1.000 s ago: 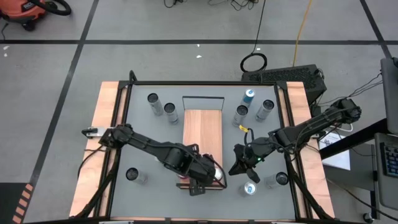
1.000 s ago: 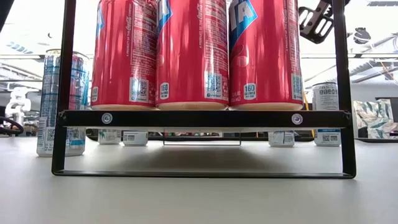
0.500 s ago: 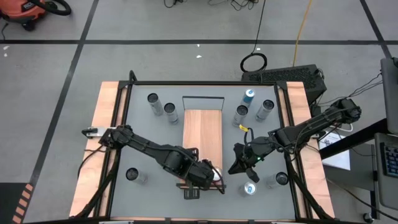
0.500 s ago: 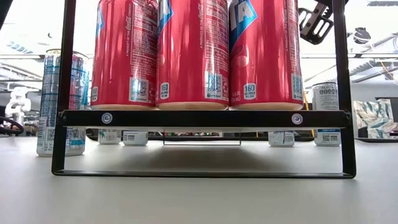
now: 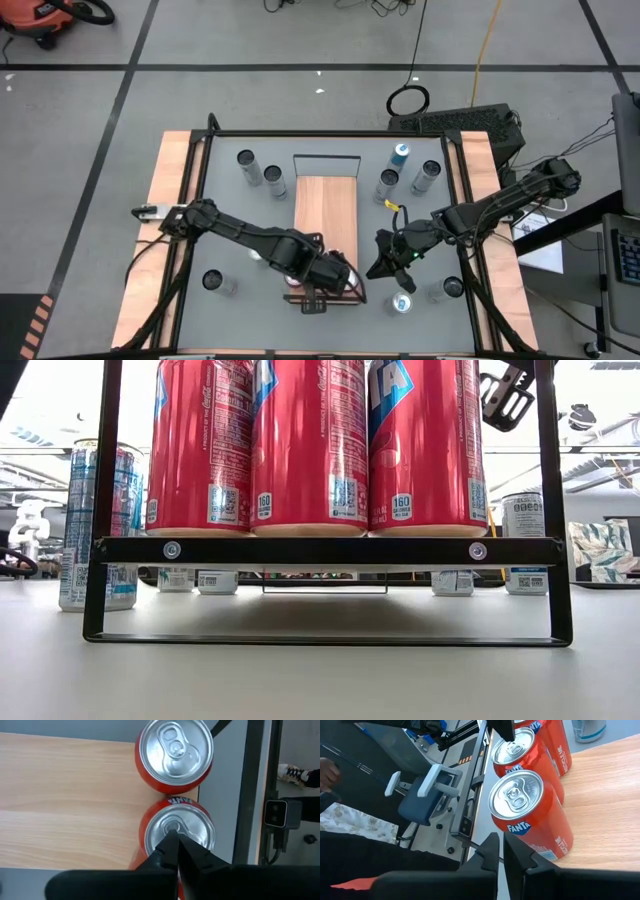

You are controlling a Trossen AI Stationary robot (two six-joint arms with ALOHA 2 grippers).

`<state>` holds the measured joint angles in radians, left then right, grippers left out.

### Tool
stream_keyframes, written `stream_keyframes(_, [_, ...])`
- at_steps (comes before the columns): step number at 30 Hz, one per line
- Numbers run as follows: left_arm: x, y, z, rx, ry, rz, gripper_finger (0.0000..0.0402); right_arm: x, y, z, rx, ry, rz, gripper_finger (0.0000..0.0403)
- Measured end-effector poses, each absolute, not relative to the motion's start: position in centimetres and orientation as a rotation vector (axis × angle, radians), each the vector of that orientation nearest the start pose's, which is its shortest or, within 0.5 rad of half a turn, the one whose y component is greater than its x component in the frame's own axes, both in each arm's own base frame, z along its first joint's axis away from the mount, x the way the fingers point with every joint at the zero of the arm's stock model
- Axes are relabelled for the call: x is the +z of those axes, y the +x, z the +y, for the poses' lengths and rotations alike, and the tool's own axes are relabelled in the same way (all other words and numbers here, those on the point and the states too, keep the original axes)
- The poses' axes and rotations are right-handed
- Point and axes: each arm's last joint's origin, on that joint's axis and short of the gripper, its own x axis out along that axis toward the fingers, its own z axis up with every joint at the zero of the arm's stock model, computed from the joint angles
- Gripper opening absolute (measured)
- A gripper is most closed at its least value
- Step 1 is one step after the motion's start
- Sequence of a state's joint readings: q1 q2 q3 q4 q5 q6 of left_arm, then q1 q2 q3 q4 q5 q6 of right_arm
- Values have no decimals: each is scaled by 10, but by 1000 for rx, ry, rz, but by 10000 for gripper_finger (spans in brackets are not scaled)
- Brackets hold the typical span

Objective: Sort soda cans
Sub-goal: Put the red soda can on the shelf and align it with the other red soda cans

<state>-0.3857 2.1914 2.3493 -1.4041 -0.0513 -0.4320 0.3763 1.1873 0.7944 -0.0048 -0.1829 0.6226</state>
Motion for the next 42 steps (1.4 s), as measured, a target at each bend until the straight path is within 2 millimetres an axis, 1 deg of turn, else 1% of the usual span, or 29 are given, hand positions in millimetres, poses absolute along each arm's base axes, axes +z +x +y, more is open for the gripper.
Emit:
stream_keyframes(7, [325, 407, -161, -14, -123, 1247, 6, 273, 239, 100, 411, 550, 557, 0])
stream_keyframes(12, [328, 404, -163, 11, -216, 1250, 6, 273, 239, 100, 411, 550, 557, 0])
stream_keyframes(15, [330, 401, -168, -13, -188, 1243, 6, 273, 239, 100, 413, 542, 555, 0])
stream_keyframes(19, [319, 407, -172, -25, -162, 1270, 6, 273, 239, 100, 414, 536, 554, 0])
stream_keyframes(26, [315, 409, -169, -11, -157, 1276, 6, 273, 239, 100, 412, 545, 558, 0])
stream_keyframes(42, [315, 414, -157, 22, -136, 1264, 6, 272, 239, 100, 408, 551, 564, 0])
